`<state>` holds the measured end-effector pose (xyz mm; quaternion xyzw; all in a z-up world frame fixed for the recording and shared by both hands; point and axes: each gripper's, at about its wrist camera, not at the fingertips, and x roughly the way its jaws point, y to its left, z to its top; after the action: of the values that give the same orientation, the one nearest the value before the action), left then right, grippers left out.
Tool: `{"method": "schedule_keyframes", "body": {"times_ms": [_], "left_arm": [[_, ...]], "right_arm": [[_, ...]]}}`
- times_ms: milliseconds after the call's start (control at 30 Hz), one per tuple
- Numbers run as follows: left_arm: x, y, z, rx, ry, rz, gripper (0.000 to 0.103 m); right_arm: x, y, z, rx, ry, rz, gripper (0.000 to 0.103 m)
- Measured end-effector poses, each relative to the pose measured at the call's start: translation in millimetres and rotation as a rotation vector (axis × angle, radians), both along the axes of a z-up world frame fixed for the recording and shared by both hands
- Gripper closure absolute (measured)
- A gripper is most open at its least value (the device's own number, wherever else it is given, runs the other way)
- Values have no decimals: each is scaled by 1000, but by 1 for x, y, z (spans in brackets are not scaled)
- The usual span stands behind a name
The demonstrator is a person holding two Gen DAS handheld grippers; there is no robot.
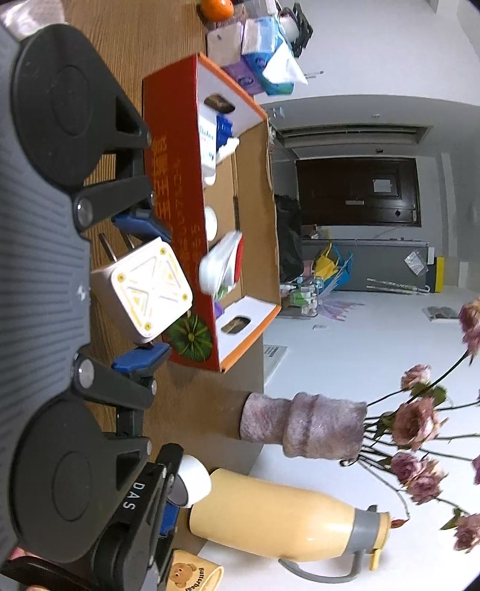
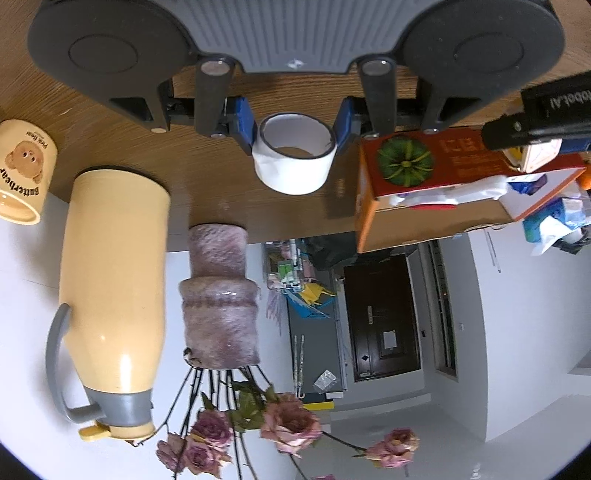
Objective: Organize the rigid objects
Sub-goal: 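Carry the charger cube in the left gripper while the right carries the tape roll over the box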
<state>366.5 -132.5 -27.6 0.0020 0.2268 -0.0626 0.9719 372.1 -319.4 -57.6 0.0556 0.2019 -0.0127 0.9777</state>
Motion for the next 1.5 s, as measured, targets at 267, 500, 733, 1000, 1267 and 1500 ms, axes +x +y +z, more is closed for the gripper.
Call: {"method": "schedule_keyframes", "body": {"times_ms": [267,500,733,1000,1267,1500], "left_arm": [[-8,38,10,-26,-21,47,42],[-13,63,18,-53,-38,72,42],[-12,77,27,-70,-52,90,42],[-2,90,34,-90,-70,115,42],[18,98,36,-104,-75,136,42],[36,102,37,-114,-78,152,42]], "right_arm": [[-7,27,1,14,-9,30,60],[-14,51,4,39,-20,48,60],[-15,70,9,65,-28,53,60],[-5,80,15,94,-48,34,60],[13,86,19,91,-66,22,60],[32,90,22,99,-77,26,60]]}}
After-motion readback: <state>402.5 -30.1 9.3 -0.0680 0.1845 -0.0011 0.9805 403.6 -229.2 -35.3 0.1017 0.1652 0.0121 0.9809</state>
